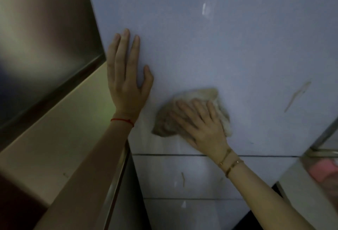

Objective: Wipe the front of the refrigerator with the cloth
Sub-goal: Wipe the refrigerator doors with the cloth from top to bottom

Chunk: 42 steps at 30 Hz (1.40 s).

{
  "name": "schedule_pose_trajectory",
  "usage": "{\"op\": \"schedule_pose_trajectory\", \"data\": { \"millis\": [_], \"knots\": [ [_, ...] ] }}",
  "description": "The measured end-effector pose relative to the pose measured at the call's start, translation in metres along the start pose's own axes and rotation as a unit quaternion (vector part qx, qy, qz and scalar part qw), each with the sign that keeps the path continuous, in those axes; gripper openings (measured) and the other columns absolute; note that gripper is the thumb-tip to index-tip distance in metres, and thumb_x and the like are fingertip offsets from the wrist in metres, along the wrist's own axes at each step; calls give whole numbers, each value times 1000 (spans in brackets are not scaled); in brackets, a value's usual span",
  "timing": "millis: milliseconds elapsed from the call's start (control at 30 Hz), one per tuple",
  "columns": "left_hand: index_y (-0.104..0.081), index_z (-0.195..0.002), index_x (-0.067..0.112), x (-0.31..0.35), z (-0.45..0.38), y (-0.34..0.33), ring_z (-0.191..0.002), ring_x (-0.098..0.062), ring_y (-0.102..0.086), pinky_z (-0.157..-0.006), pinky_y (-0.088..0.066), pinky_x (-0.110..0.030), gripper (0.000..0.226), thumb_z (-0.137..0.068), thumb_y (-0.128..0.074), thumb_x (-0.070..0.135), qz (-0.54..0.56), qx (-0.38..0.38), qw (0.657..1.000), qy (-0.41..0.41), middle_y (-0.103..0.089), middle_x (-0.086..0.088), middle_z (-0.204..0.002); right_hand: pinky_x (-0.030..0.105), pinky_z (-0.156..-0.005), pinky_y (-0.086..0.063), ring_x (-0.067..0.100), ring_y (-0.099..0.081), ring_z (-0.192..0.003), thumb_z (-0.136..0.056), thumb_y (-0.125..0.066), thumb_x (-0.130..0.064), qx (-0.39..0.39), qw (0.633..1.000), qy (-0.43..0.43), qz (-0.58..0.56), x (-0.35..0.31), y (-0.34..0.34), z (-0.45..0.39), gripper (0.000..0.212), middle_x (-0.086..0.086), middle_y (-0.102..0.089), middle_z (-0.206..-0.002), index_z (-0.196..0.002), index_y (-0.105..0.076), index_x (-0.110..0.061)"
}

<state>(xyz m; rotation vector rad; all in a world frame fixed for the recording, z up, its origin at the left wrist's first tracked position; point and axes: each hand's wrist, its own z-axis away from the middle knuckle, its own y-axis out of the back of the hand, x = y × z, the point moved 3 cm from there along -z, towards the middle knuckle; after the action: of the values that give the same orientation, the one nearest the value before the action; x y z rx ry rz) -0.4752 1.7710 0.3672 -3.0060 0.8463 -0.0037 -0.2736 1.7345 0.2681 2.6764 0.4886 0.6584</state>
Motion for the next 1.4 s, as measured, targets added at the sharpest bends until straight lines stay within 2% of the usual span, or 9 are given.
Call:
{"op": "schedule_pose_trajectory", "data": {
  "millis": [100,300,367,500,600,833,1000,1233,1400],
  "knots": [
    [-53,-135,-8,1,0,0,-139,-39,-38,-122,-30,-45,44,-95,-56,8,-1,-2,1000,2,-46,-26,-144,44,-125,-16,32,-41,-137,-99,-53,-37,-21,999,17,25,16,11,10,38,7,-47,-146,-131,-67,-20],
    [-53,-135,-9,3,-1,3,-138,-39,-39,-122,-30,-44,44,-95,-56,7,-6,-6,1000,4,-47,-26,-143,54,-127,-6,41,-27,-149,-99,-62,-40,129,971,-198,25,68,36,-65,50,13,-43,-155,-144,-54,-20],
    [-53,-135,-9,4,-1,3,-138,-39,-39,-122,-31,-45,44,-94,-56,6,-5,-7,1000,5,-47,-27,-143,55,-127,-6,40,-25,-150,-99,-60,-39,118,978,-173,22,57,28,-70,50,13,-43,-156,-145,-53,-22],
    [-53,-135,-9,4,0,4,-139,-38,-38,-121,-32,-46,44,-94,-57,6,-8,-7,1000,7,-46,-26,-143,45,-128,-4,36,-40,-136,-92,-62,-30,-24,999,27,-7,-1,-3,2,38,10,-60,-140,-129,-68,-19],
    [-53,-134,-9,3,0,2,-138,-39,-38,-121,-32,-46,43,-94,-56,7,-8,-5,1000,4,-47,-27,-142,37,-127,-11,25,-46,-130,-90,-67,-27,-76,993,94,9,-13,-8,36,40,-1,-51,-143,-130,-66,-22],
    [-52,-136,-9,1,0,0,-139,-39,-38,-123,-27,-43,45,-95,-56,8,-5,-3,1000,4,-47,-28,-143,52,-127,-3,29,-18,-155,-98,-59,-41,86,981,-171,13,25,0,-23,54,4,-35,-160,-149,-45,-29],
    [-52,-136,-7,1,1,0,-140,-39,-39,-123,-28,-43,45,-95,-56,8,-3,-2,1000,-2,-47,-26,-144,41,-128,-9,29,-42,-136,-95,-58,-35,-20,1000,1,4,-7,-5,22,42,3,-47,-147,-135,-60,-24],
    [-51,-137,-7,0,1,-1,-141,-39,-38,-123,-28,-44,46,-94,-55,7,0,-4,1000,0,-45,-25,-145,54,-127,-6,31,-17,-155,-98,-63,-39,139,968,-212,-2,56,23,-49,52,5,-37,-159,-146,-50,-24],
    [-49,-139,-6,-1,2,-2,-143,-38,-36,-123,-28,-45,47,-94,-55,8,2,-8,1000,0,-45,-25,-146,46,-128,-10,31,-32,-148,-93,-64,-34,46,995,-90,0,14,12,-21,49,7,-43,-152,-140,-54,-23]
  ]
}}
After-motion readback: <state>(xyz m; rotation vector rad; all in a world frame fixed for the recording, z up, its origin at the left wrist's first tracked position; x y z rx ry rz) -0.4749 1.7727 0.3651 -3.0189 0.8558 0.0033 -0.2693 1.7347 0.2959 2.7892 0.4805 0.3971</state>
